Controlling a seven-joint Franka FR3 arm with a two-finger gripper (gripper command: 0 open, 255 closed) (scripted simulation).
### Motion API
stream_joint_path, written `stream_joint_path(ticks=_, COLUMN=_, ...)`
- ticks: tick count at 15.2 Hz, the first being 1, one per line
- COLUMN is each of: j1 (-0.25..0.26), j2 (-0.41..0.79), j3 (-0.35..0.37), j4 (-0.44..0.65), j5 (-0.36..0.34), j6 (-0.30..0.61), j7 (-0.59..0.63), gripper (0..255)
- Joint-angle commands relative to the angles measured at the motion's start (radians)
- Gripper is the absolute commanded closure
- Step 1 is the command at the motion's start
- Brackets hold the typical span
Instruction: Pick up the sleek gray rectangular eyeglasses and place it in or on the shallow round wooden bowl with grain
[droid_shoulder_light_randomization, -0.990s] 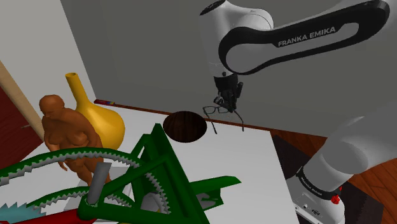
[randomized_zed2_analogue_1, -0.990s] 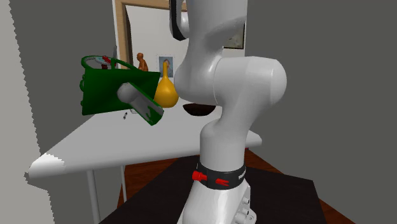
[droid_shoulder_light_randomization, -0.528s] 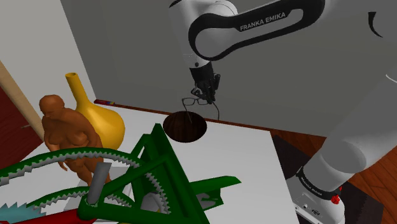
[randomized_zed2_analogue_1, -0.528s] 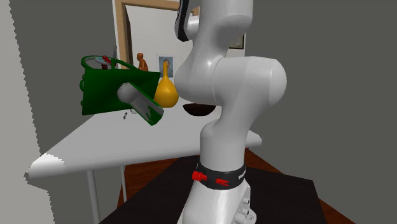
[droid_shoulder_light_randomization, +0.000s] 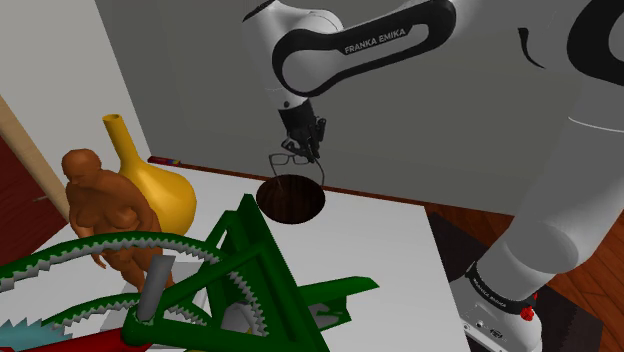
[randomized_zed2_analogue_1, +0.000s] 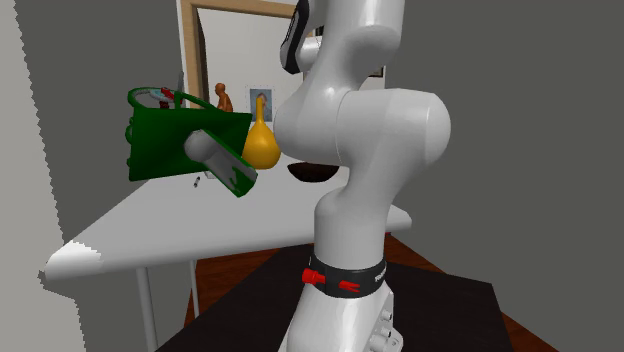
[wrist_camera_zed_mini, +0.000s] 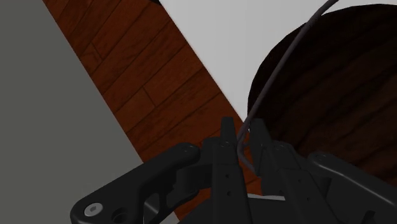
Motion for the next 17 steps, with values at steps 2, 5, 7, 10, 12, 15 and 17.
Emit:
stream_joint_path(ticks=2, j1=0.003, j2=0.02, j3=-0.002, j4=-0.018, j5=-0.012, j6=0.032, j7=0.015, gripper=255)
stream_joint_path(ticks=5, j1=0.004, j2=0.034, j3=-0.005, j4=-0.043, j5=-0.022, j6=0.065, j7=0.027, gripper=255)
stream_joint_path(ticks=7, j1=0.005, j2=0.044, j3=-0.007, j4=-0.058, j5=-0.029, j6=0.087, j7=0.036, gripper=255)
stream_joint_path(ticks=10, j1=0.008, j2=0.062, j3=-0.011, j4=-0.079, j5=-0.041, j6=0.12, j7=0.05, gripper=255)
stream_joint_path(ticks=12, j1=0.008, j2=0.068, j3=-0.012, j4=-0.085, j5=-0.045, j6=0.13, j7=0.055, gripper=255)
stream_joint_path(ticks=15, j1=0.008, j2=0.068, j3=-0.012, j4=-0.085, j5=-0.045, j6=0.129, j7=0.055, gripper=255)
stream_joint_path(ticks=17, j1=0.008, j2=0.068, j3=-0.012, j4=-0.085, j5=-0.045, j6=0.129, j7=0.055, gripper=255)
